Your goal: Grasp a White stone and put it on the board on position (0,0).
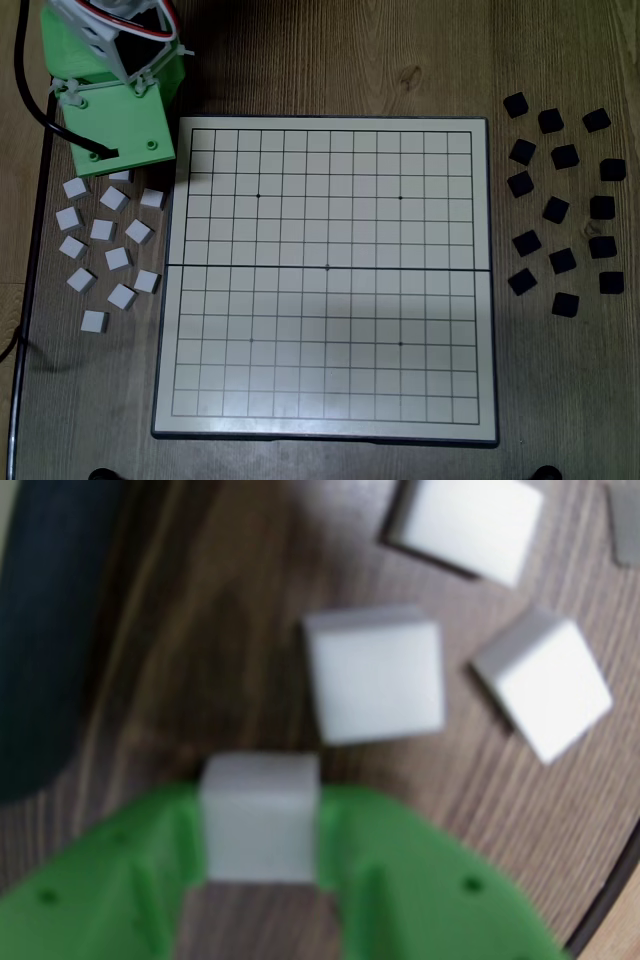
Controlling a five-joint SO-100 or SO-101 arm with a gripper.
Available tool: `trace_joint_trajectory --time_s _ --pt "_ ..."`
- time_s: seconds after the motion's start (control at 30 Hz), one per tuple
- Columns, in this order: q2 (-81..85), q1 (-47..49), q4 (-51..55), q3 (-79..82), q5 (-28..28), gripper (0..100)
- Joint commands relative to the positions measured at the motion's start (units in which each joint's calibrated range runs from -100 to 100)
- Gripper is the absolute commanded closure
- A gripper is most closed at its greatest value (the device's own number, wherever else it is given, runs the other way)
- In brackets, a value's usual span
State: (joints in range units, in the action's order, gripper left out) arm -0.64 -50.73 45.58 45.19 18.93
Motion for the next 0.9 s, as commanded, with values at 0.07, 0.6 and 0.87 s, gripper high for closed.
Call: trace_joint_trajectory --time_s 0.07,0.6,0.87 --pt "0.43 1.43 1.84 -3.65 0.39 94" --pt "3.73 0.89 2.91 -5.68 1.71 94" --pt "6.7 -0.84 4.73 -10.89 1.71 94"
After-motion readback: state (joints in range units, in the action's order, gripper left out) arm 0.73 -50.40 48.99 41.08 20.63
